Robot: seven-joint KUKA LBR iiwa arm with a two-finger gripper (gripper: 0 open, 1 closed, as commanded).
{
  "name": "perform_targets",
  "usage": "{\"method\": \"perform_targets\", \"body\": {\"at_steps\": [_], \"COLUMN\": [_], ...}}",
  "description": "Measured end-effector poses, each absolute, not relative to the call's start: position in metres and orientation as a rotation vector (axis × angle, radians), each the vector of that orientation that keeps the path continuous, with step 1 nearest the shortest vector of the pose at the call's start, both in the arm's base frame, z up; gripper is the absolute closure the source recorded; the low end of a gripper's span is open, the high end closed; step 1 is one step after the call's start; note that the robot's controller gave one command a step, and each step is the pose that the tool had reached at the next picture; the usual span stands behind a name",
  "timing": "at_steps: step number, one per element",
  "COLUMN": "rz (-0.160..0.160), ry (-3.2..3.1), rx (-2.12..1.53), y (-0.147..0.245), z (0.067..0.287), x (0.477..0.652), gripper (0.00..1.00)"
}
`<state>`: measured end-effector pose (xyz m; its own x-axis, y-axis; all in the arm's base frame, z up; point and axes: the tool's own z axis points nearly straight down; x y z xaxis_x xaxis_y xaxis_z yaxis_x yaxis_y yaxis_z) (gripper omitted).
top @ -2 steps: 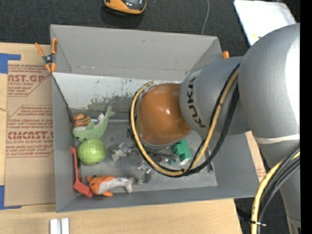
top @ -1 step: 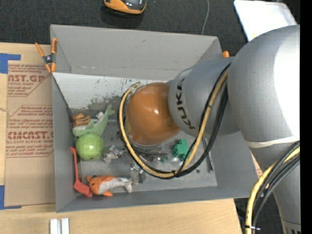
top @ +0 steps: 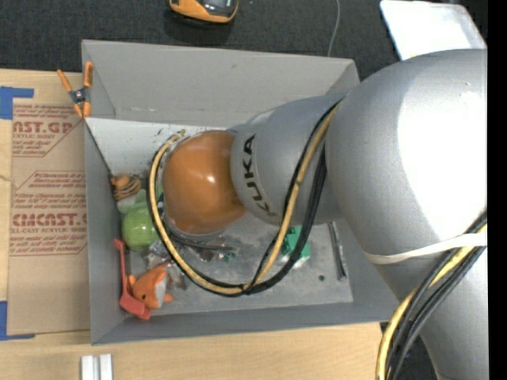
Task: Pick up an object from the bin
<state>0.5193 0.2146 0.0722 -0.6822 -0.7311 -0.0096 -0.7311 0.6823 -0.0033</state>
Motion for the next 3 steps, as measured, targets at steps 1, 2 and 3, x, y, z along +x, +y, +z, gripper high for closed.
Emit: {"method": "perform_targets", "body": {"at_steps": [1,2,3], "rz": [0.002,0.003,0.005], "ry": [2.872,2.871,2.871], "rx": [-1.248,-1.259,-1.268], "y": [0.215,0.182,0.203], "z": [0.072,0.142,0.218], "x": [0.519,0.540,0.544], "gripper": [1.00,1.00,1.00]}}
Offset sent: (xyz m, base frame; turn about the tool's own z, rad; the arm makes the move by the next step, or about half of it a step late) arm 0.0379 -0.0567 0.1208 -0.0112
